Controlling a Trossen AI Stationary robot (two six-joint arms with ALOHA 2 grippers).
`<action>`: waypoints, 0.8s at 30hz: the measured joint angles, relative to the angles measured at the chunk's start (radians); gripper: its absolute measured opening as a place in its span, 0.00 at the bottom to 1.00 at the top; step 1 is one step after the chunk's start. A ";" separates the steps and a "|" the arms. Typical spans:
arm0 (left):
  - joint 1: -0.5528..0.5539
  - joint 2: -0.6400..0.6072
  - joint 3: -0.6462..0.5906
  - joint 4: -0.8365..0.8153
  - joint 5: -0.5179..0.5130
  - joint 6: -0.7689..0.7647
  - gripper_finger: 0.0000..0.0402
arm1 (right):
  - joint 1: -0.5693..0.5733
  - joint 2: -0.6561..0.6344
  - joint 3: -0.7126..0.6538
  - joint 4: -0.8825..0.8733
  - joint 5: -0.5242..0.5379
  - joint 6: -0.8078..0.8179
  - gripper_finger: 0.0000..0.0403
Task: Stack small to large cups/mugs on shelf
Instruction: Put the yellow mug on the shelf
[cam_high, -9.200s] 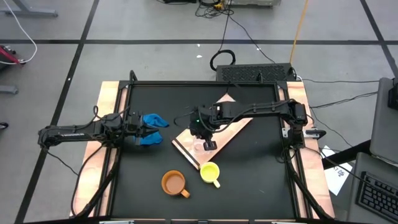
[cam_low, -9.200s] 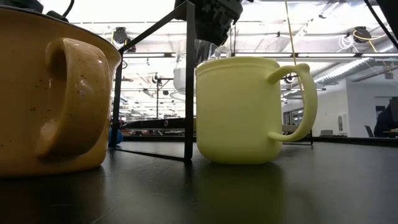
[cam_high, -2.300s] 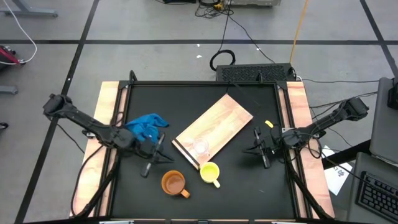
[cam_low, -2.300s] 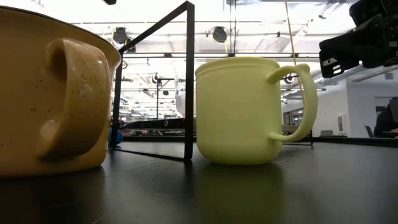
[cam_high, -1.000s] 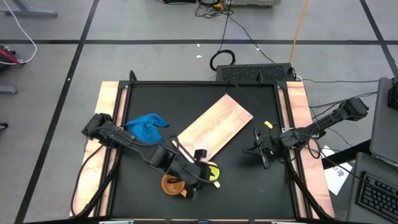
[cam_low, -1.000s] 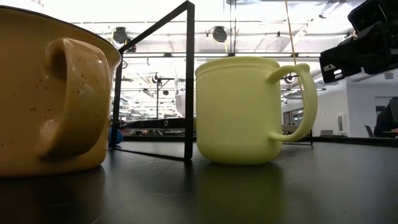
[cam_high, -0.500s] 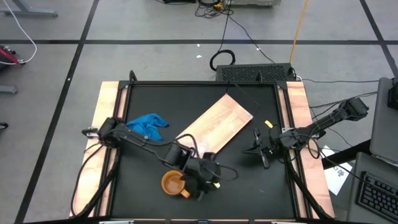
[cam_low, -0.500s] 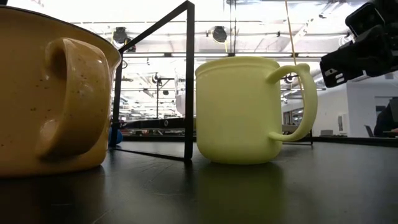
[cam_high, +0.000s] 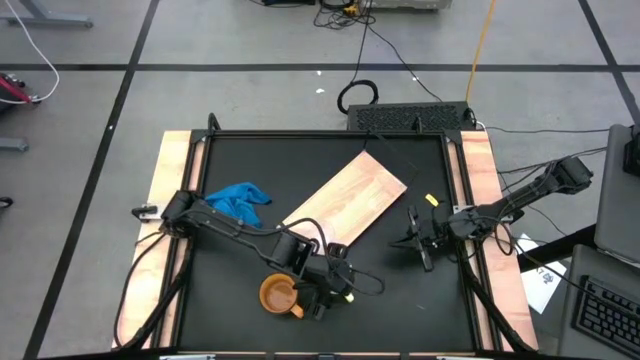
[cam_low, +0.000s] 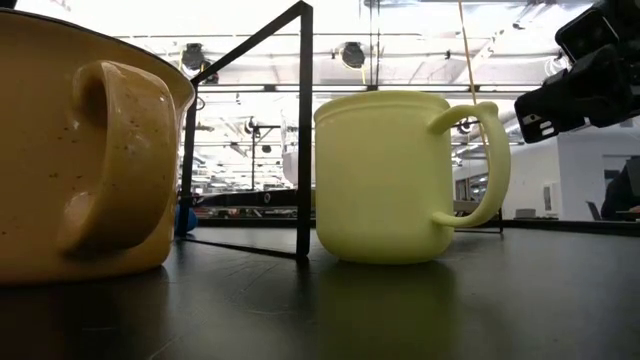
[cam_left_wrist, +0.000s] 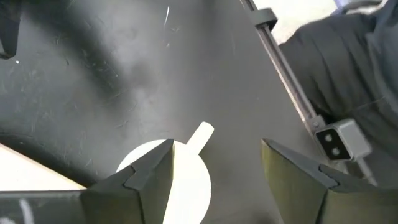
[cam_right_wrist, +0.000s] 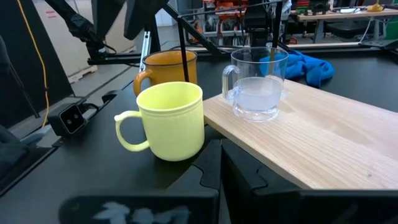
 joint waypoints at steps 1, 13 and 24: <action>-0.001 0.000 -0.004 0.000 -0.002 0.017 0.60 | 0.000 0.000 0.000 0.000 0.000 0.000 0.00; -0.005 0.025 -0.013 -0.051 0.021 0.191 0.60 | 0.000 0.000 0.000 -0.001 0.000 0.000 0.00; -0.018 0.096 -0.012 -0.033 0.001 0.344 0.60 | 0.000 0.001 0.000 -0.023 0.000 0.000 0.00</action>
